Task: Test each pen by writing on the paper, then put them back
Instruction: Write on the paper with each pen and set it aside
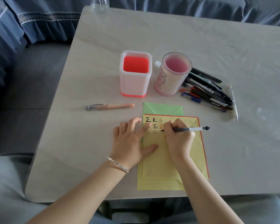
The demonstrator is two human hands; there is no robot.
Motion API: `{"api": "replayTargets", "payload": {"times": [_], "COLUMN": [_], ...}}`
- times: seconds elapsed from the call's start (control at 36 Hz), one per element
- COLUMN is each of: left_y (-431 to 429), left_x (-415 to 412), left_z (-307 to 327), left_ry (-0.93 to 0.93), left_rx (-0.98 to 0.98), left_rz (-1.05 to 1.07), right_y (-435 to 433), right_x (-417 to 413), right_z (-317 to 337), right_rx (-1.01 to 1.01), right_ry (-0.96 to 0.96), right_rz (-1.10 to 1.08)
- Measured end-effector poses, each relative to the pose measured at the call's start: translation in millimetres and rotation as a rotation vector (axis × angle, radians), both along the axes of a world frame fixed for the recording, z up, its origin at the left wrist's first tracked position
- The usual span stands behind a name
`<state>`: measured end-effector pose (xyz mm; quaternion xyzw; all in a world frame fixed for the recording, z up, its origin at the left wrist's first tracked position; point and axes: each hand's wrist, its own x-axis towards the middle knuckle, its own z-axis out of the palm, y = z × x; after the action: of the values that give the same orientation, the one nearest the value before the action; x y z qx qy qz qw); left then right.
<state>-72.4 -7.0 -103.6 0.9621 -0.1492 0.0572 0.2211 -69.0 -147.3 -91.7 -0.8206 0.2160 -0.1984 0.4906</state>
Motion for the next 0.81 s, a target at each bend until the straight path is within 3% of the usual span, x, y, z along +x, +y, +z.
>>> {"api": "replayTargets", "payload": {"times": [0.81], "left_y": [-0.5], "left_x": [1.3], "left_z": [-0.7], "left_ry": [0.024], "left_rx": [-0.014], "left_rz": [0.002], "right_y": [-0.2], "right_x": [-0.2], "right_z": [5.4], "right_rx": [0.057], "right_ry": [0.014], "right_rz": [-0.011]}}
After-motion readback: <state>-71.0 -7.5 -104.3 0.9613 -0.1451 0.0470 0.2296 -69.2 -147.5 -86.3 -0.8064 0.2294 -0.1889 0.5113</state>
